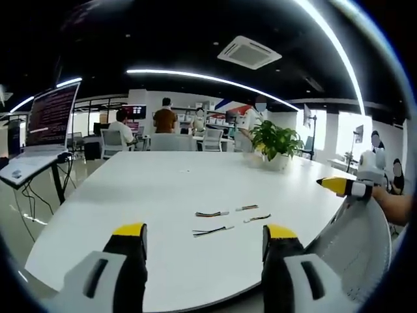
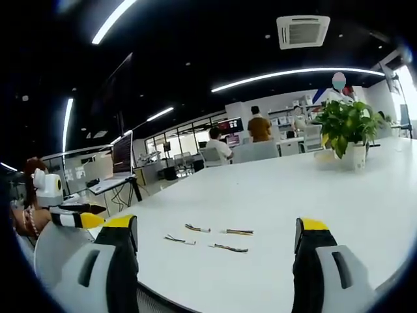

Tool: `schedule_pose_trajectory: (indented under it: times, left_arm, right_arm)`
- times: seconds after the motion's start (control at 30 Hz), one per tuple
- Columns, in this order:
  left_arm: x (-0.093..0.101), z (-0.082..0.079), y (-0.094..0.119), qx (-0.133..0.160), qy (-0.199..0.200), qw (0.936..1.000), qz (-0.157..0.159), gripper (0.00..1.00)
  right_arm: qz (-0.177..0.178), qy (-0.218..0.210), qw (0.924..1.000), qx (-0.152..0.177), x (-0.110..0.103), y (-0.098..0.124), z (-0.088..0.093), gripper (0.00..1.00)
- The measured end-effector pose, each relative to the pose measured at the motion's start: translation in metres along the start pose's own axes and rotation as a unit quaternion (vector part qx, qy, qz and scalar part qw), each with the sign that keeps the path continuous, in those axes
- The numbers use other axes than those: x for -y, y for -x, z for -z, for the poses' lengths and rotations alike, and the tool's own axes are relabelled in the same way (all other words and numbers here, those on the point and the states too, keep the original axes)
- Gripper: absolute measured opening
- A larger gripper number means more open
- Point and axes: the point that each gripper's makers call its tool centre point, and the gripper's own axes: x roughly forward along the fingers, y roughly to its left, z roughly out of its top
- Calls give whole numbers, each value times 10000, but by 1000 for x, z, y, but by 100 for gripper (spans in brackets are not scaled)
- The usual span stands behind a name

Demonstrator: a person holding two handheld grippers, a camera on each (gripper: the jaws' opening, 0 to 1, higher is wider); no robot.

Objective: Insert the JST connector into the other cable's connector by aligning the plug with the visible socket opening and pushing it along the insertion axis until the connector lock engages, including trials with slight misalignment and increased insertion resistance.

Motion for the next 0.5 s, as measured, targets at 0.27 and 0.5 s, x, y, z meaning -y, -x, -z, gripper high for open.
schedule_pose_trajectory:
  times: [0.27, 0.5]
  left_arm:
    - [-3, -5, -1, 141, 120, 9998, -64, 63]
    - [-2, -8, 0, 255, 43, 9997, -50, 60]
  right_arm:
    - [-10, -59, 9999, -88, 1, -2, 3, 99]
    - [33, -25, 9999, -142, 2, -4, 4, 99]
